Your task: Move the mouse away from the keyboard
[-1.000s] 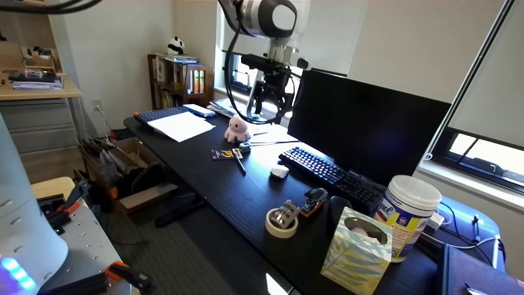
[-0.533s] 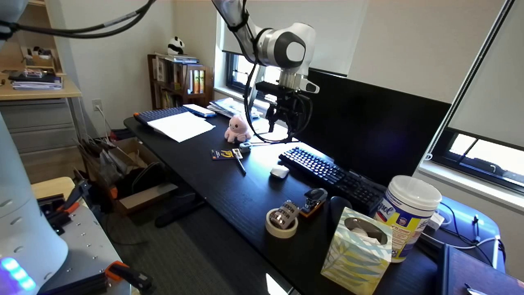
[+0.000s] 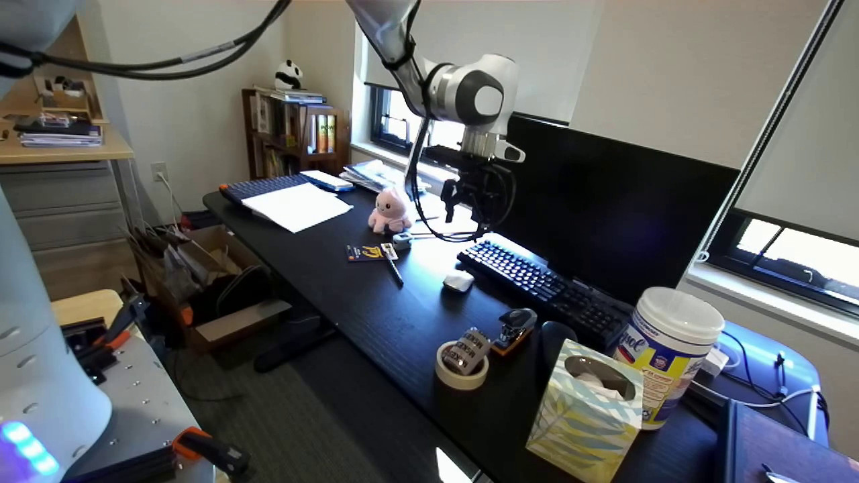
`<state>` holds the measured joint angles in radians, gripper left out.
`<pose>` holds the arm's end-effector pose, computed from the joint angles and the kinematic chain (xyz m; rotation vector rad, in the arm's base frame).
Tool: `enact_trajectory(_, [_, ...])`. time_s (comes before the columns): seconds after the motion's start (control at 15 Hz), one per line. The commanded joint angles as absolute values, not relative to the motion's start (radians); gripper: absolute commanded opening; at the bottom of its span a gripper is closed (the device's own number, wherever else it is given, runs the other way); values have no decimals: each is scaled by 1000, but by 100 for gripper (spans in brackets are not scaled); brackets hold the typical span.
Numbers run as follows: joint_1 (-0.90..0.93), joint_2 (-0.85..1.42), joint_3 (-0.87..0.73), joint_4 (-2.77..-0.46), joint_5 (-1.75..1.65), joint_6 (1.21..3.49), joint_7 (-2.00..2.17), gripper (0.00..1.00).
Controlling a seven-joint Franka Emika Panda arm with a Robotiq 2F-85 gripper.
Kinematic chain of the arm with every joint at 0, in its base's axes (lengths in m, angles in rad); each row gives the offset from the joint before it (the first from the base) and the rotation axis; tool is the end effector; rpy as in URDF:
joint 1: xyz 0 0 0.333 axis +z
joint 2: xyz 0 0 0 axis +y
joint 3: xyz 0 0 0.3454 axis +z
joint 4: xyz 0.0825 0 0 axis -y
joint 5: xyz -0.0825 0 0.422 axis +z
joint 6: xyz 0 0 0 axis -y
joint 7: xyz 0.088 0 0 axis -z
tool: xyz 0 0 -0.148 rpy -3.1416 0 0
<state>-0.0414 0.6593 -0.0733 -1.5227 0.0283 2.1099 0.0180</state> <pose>0.7431 -0.0765 0.2279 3.1144 -0.2095 -0.1112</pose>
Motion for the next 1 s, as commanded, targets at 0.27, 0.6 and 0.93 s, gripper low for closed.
enact_trajectory(0.27, [-128, 1014, -2, -1068, 57, 1964, -106, 100])
enact_trajectory(0.6, [-122, 1154, 26, -877, 38, 1856, -181, 100])
enact_trajectory(0.93, [-90, 1227, 2, -786, 18, 1805, -138, 100])
